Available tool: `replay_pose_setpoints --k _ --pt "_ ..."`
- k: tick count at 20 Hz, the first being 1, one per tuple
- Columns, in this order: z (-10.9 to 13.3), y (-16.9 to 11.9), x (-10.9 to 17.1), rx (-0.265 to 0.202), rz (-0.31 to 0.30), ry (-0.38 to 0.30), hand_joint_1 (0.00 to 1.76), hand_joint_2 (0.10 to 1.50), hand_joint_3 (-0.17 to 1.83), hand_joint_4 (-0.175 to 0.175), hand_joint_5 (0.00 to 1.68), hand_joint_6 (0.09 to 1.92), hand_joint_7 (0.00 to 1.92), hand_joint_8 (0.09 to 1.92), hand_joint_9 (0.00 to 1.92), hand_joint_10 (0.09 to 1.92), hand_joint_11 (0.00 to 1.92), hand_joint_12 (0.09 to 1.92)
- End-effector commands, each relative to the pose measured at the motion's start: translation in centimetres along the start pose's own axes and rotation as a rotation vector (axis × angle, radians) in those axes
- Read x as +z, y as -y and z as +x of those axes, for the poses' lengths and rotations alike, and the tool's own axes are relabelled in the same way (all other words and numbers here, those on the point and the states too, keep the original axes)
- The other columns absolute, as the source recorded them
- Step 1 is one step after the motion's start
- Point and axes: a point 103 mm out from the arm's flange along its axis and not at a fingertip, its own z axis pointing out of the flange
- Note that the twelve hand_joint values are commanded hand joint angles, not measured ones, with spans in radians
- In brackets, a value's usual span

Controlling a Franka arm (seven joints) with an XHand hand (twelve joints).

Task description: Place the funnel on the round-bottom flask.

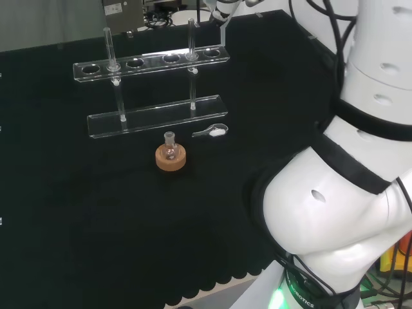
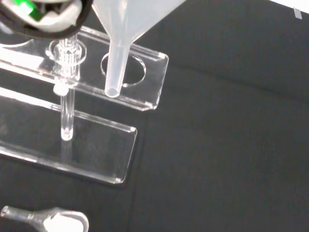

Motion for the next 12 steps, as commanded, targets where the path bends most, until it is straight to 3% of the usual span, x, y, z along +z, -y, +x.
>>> replay_pose_setpoints --k 1,12 --pt "1.2 4.9 0.5 0.007 -0.014 0.015 0.93 0.67 0.57 -0.090 0.74 1.09 0.66 1.26 1.04 0.95 0.67 1.14" --pt "6.6 10.1 2.7 -0.013 -0.025 0.048 0.92 0.66 0.58 -0.090 0.74 1.09 0.66 1.25 1.04 0.96 0.68 1.13"
